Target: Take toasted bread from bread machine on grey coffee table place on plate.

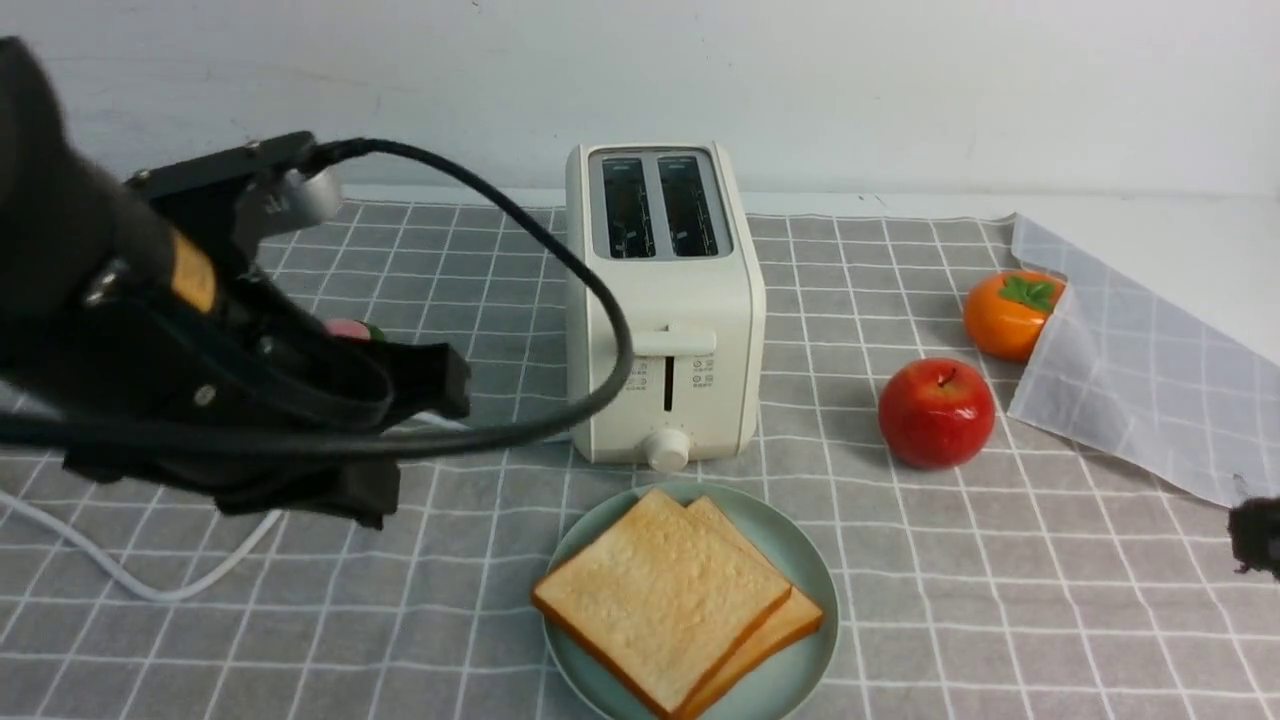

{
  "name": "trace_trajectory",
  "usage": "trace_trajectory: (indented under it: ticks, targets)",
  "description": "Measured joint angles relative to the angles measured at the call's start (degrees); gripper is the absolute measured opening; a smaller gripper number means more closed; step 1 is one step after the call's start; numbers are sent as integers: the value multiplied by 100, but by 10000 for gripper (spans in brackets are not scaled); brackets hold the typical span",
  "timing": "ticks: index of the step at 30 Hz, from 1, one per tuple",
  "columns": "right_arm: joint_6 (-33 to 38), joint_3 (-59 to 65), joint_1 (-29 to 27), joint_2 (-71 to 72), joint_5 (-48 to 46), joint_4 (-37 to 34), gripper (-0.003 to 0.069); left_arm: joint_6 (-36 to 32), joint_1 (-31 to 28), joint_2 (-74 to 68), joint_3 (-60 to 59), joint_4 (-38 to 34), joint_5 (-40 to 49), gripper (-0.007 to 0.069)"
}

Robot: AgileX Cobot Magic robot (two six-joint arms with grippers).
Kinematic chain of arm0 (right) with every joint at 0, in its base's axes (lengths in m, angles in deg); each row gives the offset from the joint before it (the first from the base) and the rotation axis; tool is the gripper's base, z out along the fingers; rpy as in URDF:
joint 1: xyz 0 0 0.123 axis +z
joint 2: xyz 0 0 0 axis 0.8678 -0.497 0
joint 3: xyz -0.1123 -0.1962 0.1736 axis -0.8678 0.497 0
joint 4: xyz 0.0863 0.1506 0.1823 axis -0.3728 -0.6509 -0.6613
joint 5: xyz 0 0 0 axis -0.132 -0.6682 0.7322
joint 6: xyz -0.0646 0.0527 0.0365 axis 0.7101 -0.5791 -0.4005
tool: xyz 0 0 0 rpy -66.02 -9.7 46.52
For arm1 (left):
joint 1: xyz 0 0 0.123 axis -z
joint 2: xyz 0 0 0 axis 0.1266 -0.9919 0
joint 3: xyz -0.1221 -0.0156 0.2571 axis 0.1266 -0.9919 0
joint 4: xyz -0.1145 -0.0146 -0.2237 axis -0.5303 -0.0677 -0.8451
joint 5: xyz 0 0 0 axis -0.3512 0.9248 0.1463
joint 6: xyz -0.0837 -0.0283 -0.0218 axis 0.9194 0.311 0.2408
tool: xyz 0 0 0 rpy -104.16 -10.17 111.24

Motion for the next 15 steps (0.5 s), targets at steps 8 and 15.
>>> trace_trajectory:
  ticks: [8,15]
  targets:
    - [557,3008,20,2030,1794,-614,-13,-285,0,2027,-1741,-666,45,-14]
    - [570,3462,150,2591,3492,-1011,-8,-359,0,3637,-2912,-698,-580,-14]
